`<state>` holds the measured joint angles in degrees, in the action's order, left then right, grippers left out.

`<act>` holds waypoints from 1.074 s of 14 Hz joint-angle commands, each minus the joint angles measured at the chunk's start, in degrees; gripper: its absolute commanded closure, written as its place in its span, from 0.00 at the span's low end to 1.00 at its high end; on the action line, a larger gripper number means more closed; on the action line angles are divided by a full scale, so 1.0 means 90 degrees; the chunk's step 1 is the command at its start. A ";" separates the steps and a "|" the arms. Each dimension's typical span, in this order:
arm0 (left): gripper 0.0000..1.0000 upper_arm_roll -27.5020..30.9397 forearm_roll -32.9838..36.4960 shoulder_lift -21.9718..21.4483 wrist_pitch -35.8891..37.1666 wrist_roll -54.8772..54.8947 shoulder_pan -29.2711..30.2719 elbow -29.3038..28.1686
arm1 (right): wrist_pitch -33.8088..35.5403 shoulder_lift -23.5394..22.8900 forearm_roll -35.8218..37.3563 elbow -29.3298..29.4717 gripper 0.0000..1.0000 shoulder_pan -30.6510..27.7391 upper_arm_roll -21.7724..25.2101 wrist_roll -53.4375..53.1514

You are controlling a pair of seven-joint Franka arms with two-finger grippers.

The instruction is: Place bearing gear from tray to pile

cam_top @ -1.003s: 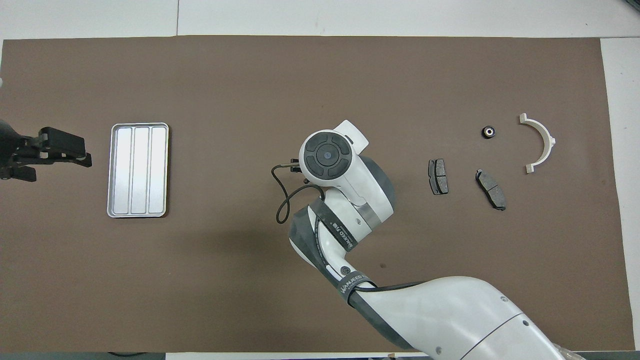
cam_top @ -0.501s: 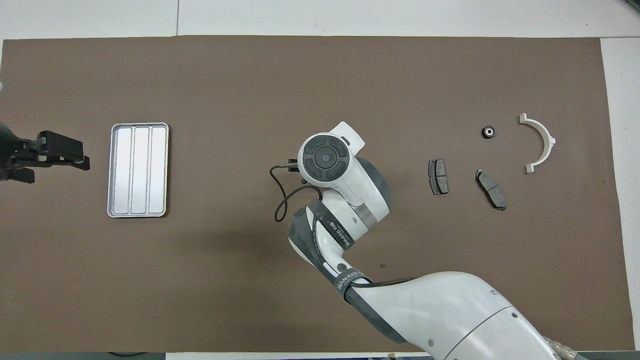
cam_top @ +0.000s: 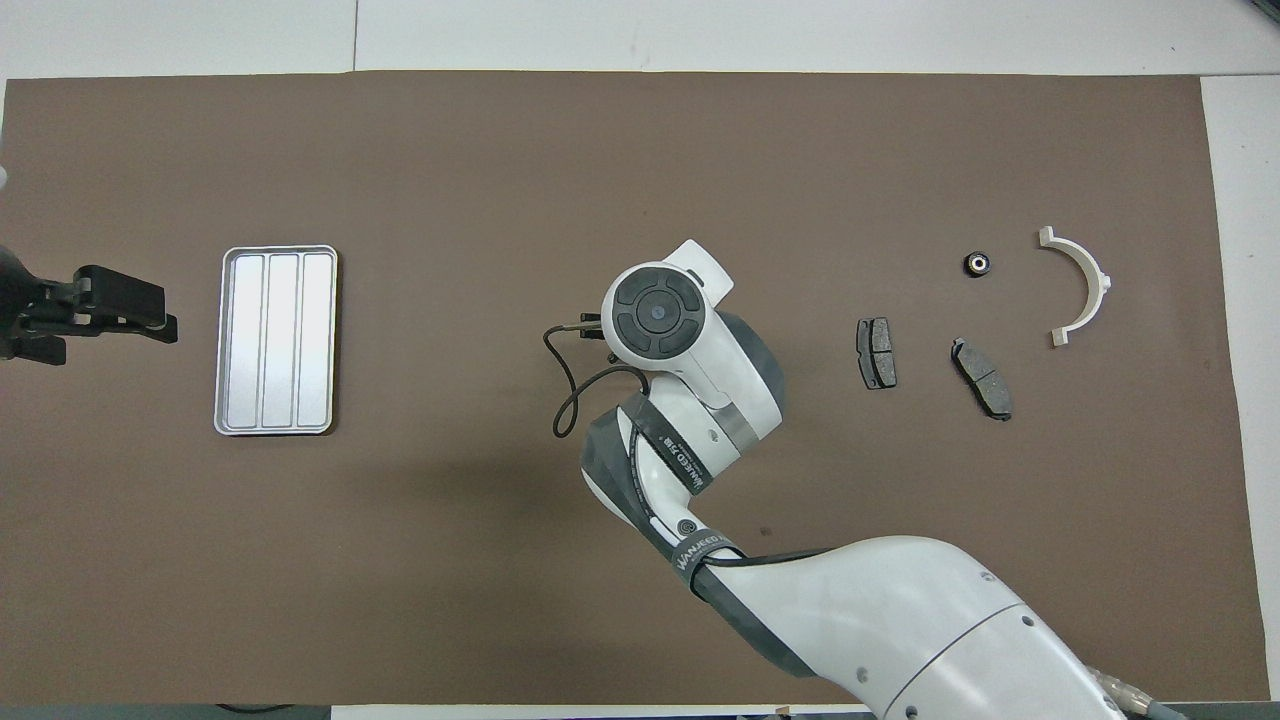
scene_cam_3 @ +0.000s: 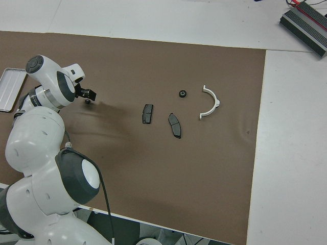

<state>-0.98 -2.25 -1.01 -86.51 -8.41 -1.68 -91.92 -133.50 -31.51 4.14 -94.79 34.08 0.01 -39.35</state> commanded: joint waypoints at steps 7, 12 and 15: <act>0.00 -0.0135 0.0240 -0.0171 0.0100 0.0309 0.0128 -0.0138 | -0.0322 -0.0161 0.0018 -0.0034 0.18 -0.0017 -0.0050 0.0046; 0.00 -0.0126 0.0240 -0.0171 -0.0026 0.0299 0.0059 -0.0177 | -0.0215 -0.0131 -0.0011 -0.0024 1.00 0.0090 -0.0050 -0.0032; 0.00 -0.0116 0.0240 -0.0239 -0.0270 0.0290 0.0079 -0.0343 | -0.0127 -0.0112 -0.0011 0.0024 1.00 0.0100 -0.0050 -0.0022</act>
<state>-1.62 -1.06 -1.06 -86.83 -6.52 -1.68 -92.03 -135.06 -32.82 4.09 -94.75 35.16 -0.20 -39.36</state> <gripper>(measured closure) 0.000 0.762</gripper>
